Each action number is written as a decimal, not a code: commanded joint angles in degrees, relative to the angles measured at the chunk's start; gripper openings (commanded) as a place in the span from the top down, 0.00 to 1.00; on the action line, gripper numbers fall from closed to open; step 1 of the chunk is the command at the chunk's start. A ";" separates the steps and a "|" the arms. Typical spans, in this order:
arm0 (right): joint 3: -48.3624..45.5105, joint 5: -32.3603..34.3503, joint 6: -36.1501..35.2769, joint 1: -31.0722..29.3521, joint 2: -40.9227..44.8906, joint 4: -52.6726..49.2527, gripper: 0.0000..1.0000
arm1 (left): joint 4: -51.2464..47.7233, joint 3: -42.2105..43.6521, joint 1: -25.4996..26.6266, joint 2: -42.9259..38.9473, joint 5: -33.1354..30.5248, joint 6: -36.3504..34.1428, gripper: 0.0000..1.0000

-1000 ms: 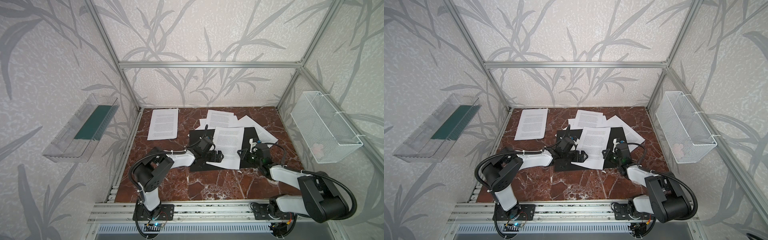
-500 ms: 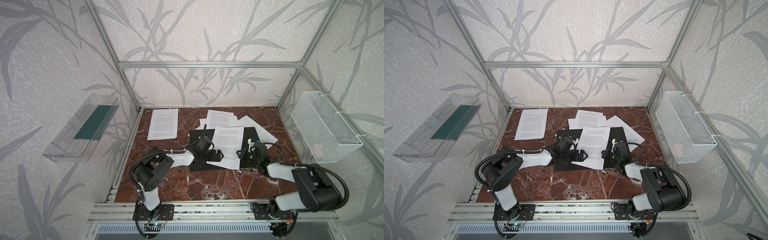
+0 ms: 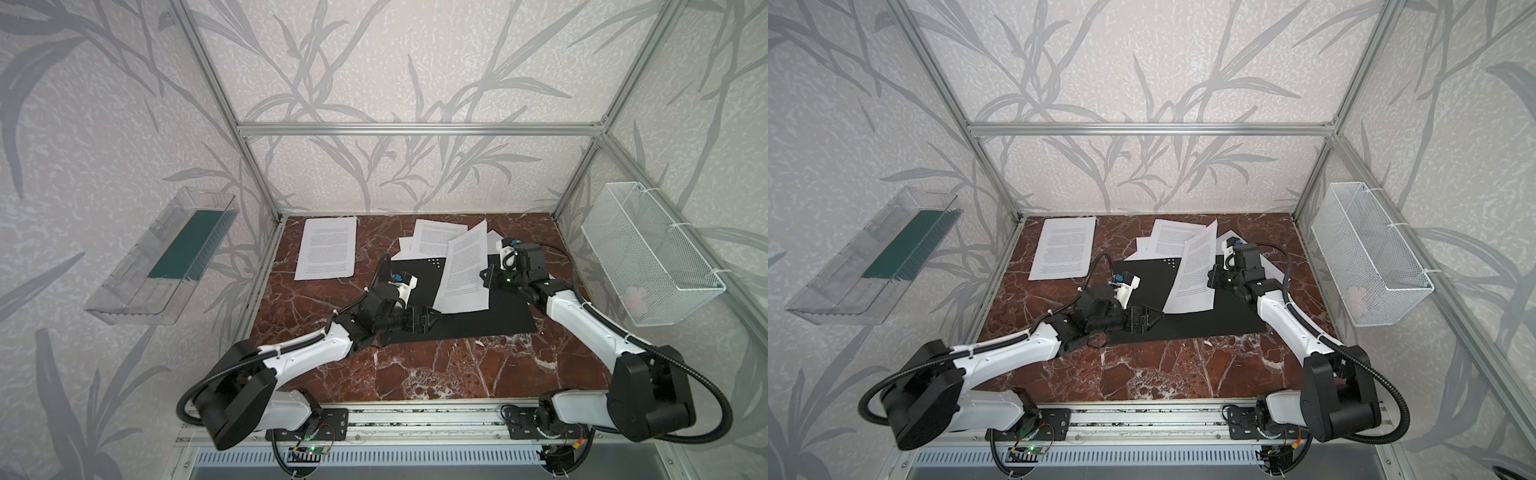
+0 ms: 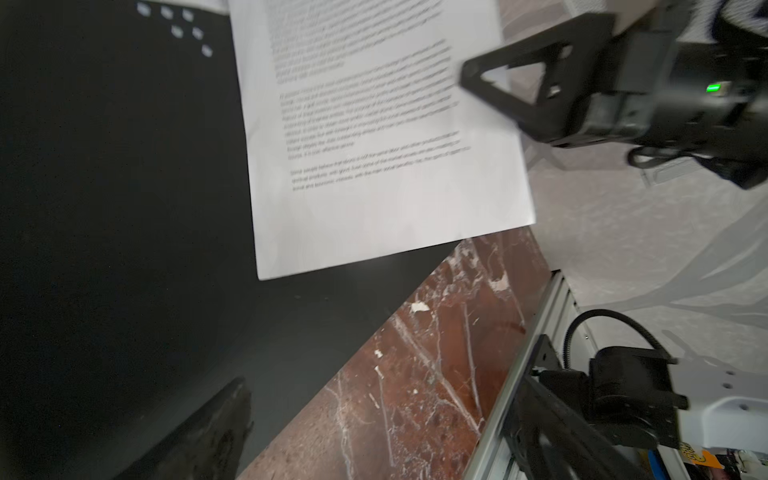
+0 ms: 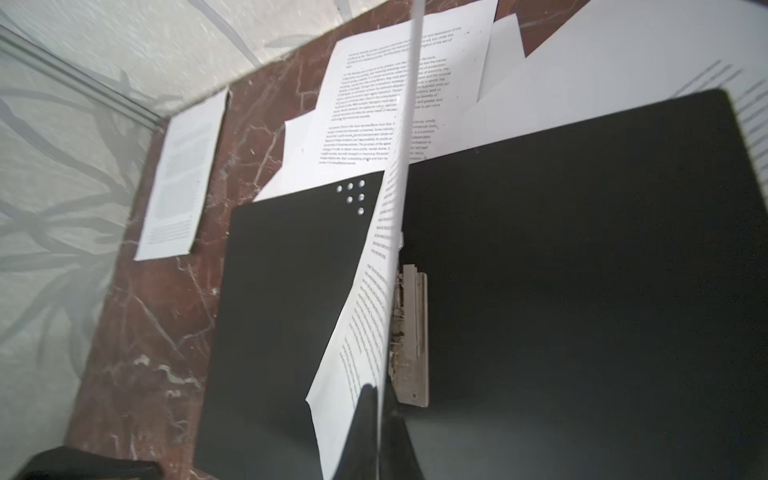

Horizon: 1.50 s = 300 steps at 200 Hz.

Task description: Put the files into the folder

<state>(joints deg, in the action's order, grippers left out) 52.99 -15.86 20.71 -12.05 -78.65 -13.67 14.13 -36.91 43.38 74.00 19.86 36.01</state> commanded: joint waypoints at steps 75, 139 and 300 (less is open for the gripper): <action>12.44 30.63 -20.14 0.28 -14.94 -24.61 1.00 | 7.05 2.89 0.18 -1.53 0.75 -2.90 0.01; 11.26 35.29 -15.98 2.34 -13.67 -21.93 1.00 | 7.05 2.54 0.22 0.15 0.85 -3.34 0.01; 7.91 23.24 -15.01 3.88 -15.94 -18.69 1.00 | 7.23 1.14 0.13 4.91 1.68 -3.24 0.01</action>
<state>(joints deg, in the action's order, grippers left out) 61.84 7.84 5.43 -8.14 -93.89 -32.77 20.23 -34.15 43.44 78.61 21.34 33.58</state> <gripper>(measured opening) 0.049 0.991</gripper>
